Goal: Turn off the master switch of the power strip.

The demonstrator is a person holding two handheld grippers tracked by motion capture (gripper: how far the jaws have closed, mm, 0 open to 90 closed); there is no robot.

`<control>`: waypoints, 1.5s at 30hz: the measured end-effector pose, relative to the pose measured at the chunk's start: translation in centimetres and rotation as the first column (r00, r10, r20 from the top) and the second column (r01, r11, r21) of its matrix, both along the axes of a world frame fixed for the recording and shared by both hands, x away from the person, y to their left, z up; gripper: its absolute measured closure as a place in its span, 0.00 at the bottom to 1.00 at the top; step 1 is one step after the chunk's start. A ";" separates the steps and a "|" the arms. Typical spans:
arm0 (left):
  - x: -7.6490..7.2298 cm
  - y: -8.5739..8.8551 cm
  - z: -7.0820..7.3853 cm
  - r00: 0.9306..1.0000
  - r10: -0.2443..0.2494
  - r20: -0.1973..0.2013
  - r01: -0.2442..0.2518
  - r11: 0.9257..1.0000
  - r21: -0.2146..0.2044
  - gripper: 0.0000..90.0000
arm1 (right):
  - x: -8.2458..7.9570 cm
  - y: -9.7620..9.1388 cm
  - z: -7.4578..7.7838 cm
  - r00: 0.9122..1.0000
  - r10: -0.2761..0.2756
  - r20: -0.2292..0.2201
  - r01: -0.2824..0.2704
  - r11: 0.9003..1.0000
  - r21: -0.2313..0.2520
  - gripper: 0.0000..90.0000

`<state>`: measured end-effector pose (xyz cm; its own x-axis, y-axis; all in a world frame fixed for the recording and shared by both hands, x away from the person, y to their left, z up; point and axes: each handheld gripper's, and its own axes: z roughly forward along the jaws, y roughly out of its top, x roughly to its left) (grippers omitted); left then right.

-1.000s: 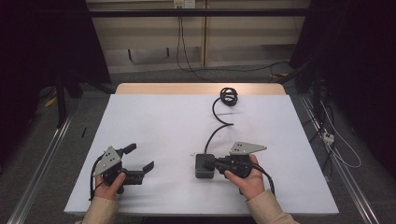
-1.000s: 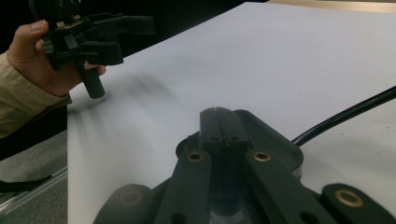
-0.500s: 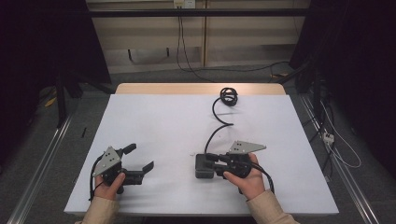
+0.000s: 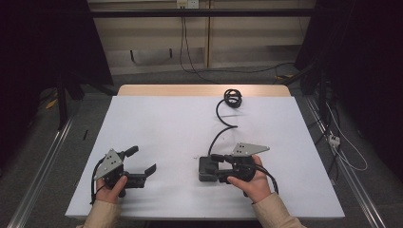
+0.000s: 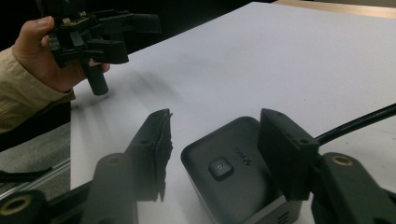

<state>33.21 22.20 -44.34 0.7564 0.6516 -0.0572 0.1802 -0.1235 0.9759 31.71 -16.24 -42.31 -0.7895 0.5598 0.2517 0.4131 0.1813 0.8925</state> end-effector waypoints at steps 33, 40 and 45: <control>0.0 0.1 0.0 1.000 -0.001 0.004 0.001 1.000 0.008 0.04 | -0.3 -3.0 0.0 1.000 0.003 0.012 -0.003 0.999 -0.041 0.28; 0.0 0.1 0.1 1.000 -0.001 0.005 0.001 1.000 0.004 0.04 | -0.3 -3.8 -0.4 1.000 -0.010 0.010 0.011 0.998 -0.063 0.27; 0.0 0.2 0.1 1.000 0.001 0.004 -0.001 1.000 -0.001 0.04 | -0.4 -4.6 -0.7 1.000 -0.020 0.010 0.021 0.997 -0.076 0.25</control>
